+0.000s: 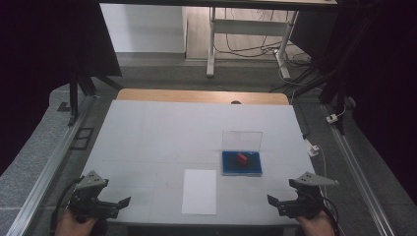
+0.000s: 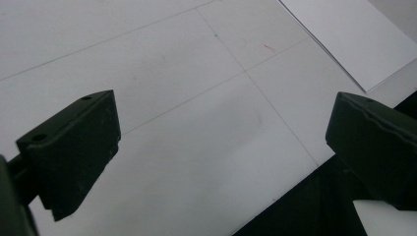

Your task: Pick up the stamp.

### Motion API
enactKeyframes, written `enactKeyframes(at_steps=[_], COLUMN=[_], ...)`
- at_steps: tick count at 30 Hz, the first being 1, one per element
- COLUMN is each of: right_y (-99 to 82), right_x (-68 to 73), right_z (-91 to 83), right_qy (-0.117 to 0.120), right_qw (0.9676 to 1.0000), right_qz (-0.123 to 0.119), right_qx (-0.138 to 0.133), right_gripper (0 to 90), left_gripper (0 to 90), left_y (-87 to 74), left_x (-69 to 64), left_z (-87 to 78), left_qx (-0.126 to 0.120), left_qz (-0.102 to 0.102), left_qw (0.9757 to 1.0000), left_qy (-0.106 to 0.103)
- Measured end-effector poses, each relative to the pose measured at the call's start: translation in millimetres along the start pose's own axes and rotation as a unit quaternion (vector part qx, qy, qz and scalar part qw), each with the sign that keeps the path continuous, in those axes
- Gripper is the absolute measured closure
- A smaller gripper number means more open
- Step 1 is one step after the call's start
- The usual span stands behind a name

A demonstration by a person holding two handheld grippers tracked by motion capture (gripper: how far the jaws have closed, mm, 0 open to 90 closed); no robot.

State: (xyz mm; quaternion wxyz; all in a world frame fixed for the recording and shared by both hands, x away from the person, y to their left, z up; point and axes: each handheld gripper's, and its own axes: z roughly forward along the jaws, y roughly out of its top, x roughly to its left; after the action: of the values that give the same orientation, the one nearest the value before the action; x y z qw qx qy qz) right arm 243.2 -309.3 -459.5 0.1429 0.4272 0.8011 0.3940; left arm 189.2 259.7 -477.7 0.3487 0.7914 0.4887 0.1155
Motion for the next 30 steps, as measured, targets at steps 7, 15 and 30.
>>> enactKeyframes(at_steps=[7,15,30], right_y=[0.6,4.6,13.0], right_x=[1.8,4.2,9.5], right_z=[-0.3,-2.0,5.5], right_qy=[-0.003,-0.005,0.003], right_qw=[1.0000,0.9997,0.9993], right_qz=[-0.009,-0.016,-0.035], right_qx=[-0.002,-0.016,-0.010], right_gripper=[0.0,0.0,0.0], left_gripper=[0.5,0.8,2.1], left_y=[0.2,0.1,-0.1], left_x=[1.5,1.9,1.8], left_z=[0.1,0.0,-0.5], left_qx=[0.000,0.000,-0.003], left_qz=[-0.007,-0.009,-0.008], left_qw=[1.0000,1.0000,1.0000], left_qy=[-0.003,-0.003,-0.002])
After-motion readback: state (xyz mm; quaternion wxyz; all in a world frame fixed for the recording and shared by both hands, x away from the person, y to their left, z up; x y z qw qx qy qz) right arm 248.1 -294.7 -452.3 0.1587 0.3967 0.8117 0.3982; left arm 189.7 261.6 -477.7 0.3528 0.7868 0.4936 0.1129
